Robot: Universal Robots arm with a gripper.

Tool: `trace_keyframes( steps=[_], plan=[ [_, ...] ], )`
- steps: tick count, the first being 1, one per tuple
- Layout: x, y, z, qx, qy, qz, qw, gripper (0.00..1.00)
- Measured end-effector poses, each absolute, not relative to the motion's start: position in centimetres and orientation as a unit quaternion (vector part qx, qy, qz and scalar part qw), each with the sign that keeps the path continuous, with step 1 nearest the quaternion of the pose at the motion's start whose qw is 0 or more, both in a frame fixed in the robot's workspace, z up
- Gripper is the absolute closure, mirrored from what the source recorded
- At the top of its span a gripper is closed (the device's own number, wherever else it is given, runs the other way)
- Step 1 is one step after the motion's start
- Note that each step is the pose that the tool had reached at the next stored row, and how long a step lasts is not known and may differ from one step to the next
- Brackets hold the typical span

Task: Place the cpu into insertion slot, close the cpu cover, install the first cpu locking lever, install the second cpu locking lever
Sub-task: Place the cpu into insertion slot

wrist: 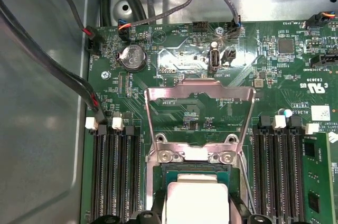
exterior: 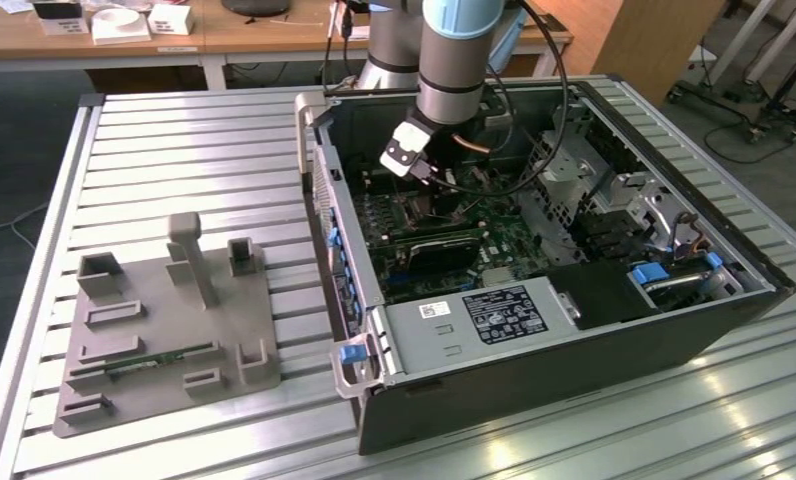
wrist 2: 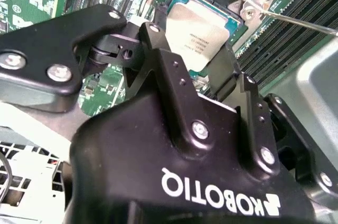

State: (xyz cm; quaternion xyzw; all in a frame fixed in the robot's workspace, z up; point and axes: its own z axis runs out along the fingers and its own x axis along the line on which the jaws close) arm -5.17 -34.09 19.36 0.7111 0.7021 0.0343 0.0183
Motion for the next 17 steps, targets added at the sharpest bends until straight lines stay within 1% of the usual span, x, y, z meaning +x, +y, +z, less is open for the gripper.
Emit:
trace_keyframes(
  steps=[17],
  plan=[
    [-5.09,-34.09,19.15,0.707,0.707,0.035,0.017,0.46]
  ],
)
